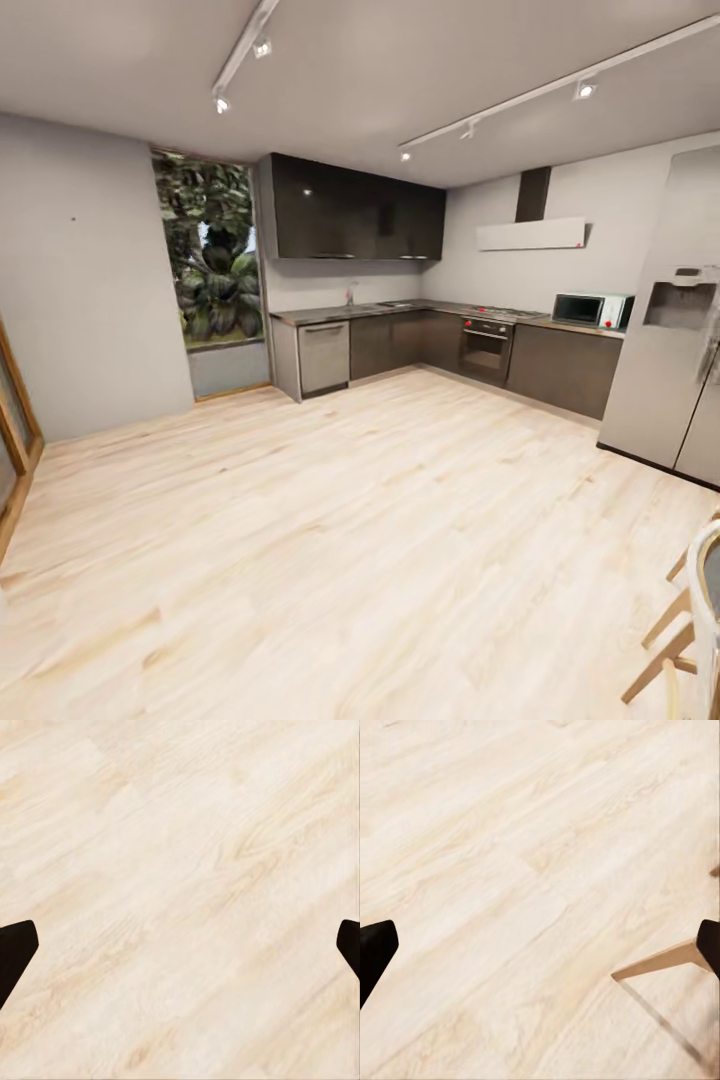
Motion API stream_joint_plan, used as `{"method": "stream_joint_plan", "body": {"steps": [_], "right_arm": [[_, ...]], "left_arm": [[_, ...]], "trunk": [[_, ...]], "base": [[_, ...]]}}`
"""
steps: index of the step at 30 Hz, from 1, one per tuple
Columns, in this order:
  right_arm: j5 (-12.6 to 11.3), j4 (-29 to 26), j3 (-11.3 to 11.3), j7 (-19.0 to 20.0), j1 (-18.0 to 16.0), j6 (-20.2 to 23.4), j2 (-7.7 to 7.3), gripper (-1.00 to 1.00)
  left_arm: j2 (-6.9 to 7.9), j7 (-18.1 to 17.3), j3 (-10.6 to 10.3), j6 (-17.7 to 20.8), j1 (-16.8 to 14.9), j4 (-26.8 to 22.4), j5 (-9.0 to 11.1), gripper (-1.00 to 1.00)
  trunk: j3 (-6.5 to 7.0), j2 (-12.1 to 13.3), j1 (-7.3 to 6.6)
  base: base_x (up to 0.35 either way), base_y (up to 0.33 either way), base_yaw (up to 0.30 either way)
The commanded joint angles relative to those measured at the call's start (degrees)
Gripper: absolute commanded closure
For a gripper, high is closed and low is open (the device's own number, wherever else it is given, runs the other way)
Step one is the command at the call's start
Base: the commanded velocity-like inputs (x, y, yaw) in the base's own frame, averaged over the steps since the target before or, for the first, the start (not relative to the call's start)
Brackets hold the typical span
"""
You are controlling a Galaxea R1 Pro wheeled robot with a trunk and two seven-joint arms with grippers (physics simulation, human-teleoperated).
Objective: Pick up the poster from the kitchen countertop and hang it on one of the wall nails in the kitchen.
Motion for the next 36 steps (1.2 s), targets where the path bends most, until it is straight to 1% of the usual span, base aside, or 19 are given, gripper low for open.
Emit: {"method": "stream_joint_plan", "body": {"steps": [1, 7, 11, 17, 36], "right_arm": [[0.03, 0.07, -0.04, -0.06, -0.05, -0.18, 0.01, -1.0], [0.03, 0.07, -0.04, -0.07, -0.05, -0.18, 0.01, -1.0], [0.03, 0.07, -0.04, -0.09, -0.05, -0.18, 0.01, -1.0], [0.03, 0.07, -0.04, -0.09, -0.05, -0.18, 0.01, -1.0], [0.03, 0.09, -0.04, -0.06, -0.05, -0.18, 0.01, -1.0]], "left_arm": [[-0.01, -0.08, 0.06, -0.08, 0.03, -0.09, -0.14, -1.0], [-0.01, -0.06, 0.06, -0.08, 0.04, -0.06, -0.12, -1.0], [-0.01, -0.04, 0.06, -0.08, 0.04, -0.09, -0.12, -1.0], [-0.01, -0.04, 0.07, -0.08, 0.04, -0.05, -0.12, -1.0], [-0.01, -0.04, 0.14, -0.08, 0.04, -0.06, -0.06, -1.0]], "trunk": [[-0.02, -0.02, 0.04], [0.13, -0.02, 0.04], [0.18, -0.02, 0.04], [0.2, -0.02, 0.04], [0.2, -0.02, 0.04]], "base": [[0.33, -0.129, -0.3], [0.33, -0.128, -0.276], [0.33, -0.118, -0.11], [0.33, -0.077, -0.033], [0.33, -0.004, -0.001]]}}
